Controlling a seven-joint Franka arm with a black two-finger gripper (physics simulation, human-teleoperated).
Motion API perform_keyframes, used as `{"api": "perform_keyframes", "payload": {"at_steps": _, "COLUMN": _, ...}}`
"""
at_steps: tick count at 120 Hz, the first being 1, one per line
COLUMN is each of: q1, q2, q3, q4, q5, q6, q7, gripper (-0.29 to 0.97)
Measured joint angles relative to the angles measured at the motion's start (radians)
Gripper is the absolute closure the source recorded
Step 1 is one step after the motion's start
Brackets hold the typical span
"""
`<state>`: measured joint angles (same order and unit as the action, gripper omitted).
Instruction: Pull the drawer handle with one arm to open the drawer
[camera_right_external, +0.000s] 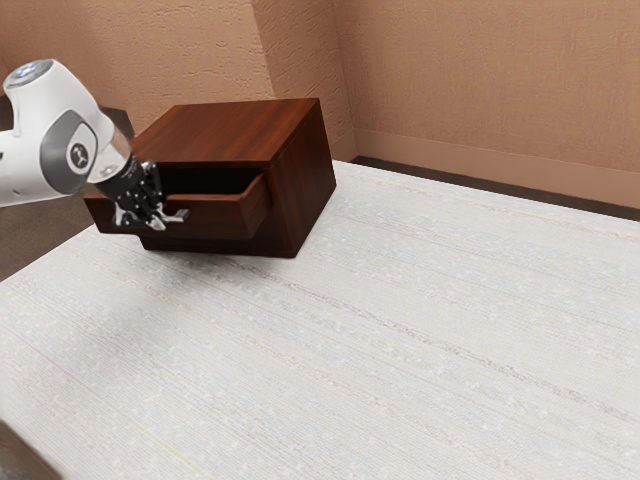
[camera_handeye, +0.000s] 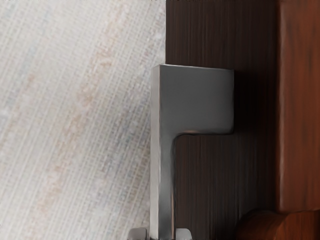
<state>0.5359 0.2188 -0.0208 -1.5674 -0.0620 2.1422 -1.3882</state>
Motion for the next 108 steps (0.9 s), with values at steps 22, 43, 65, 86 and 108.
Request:
{"api": "perform_keyframes", "payload": {"at_steps": 22, "q1": 0.003, "q2": -0.049, "q3": 0.001, "q4": -0.064, "q5": 0.000, "q6": 0.020, "q7": -0.001, "gripper": 0.74}}
{"api": "perform_keyframes", "payload": {"at_steps": 43, "q1": 0.002, "q2": -0.089, "q3": 0.004, "q4": -0.111, "q5": 0.001, "q6": 0.033, "q7": -0.002, "gripper": 0.74}}
{"api": "perform_keyframes", "payload": {"at_steps": 65, "q1": 0.003, "q2": -0.119, "q3": 0.013, "q4": -0.148, "q5": 0.002, "q6": 0.040, "q7": -0.004, "gripper": 0.75}}
{"api": "perform_keyframes", "payload": {"at_steps": 86, "q1": 0.002, "q2": -0.149, "q3": 0.016, "q4": -0.189, "q5": 0.002, "q6": 0.049, "q7": -0.006, "gripper": 0.74}}
{"api": "perform_keyframes", "payload": {"at_steps": 108, "q1": 0.004, "q2": -0.180, "q3": 0.017, "q4": -0.222, "q5": 0.000, "q6": 0.055, "q7": -0.009, "gripper": 0.75}}
